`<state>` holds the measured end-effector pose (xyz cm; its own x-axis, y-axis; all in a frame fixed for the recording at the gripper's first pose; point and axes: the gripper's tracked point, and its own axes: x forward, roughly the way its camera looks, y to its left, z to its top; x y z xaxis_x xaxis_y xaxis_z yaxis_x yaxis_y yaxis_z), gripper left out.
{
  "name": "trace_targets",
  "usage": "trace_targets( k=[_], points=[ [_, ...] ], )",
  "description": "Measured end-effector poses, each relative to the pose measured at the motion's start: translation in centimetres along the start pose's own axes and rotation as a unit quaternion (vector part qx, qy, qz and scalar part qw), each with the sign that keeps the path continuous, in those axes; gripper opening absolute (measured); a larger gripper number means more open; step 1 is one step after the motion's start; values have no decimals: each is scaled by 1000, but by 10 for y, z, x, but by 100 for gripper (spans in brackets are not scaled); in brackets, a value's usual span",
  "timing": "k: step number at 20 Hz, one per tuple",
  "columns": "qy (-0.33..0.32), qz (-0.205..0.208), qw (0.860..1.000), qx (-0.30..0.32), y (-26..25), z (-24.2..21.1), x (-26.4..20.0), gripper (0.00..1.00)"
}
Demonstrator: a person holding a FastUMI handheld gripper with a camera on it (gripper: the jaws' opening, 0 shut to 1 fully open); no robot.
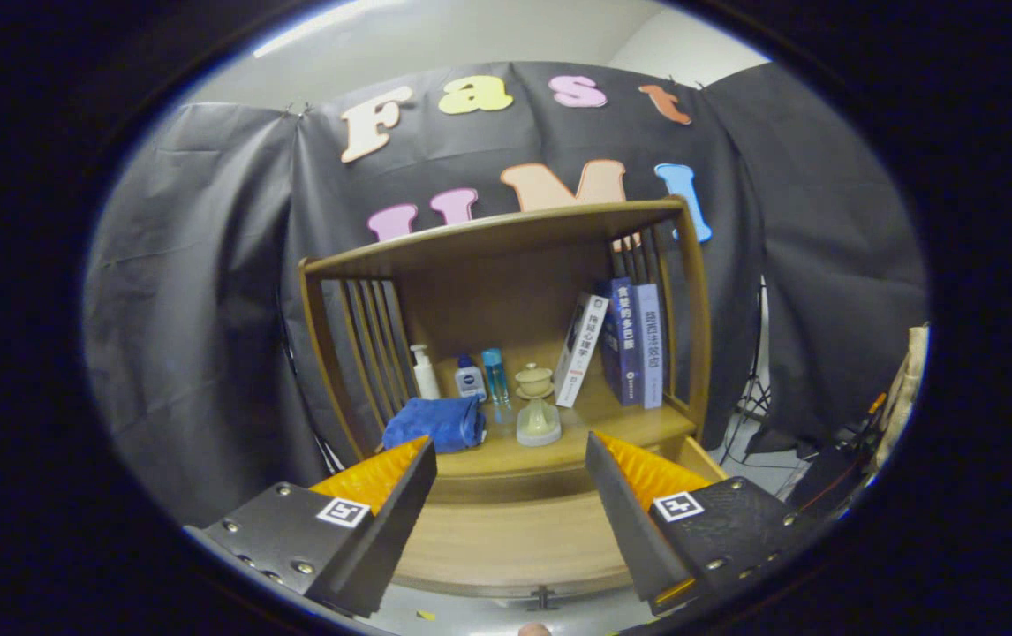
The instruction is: Pull open the drawer, take out the items inside it, and place them on the countertop above the cabinet.
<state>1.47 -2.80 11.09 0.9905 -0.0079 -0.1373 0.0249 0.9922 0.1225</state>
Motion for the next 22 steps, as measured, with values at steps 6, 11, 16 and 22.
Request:
trace_targets(
  k=[6, 11, 16, 22],
  points=[
    [1, -6, 999, -32, -26, -34, -54, 100],
    [17, -7, 998, -59, -33, -95, -59, 99],
    [21, 1, 997, -73, -38, -157, -61, 99],
    [-28, -11, 998, -57, -51, -200, -53, 99]
  ],
)
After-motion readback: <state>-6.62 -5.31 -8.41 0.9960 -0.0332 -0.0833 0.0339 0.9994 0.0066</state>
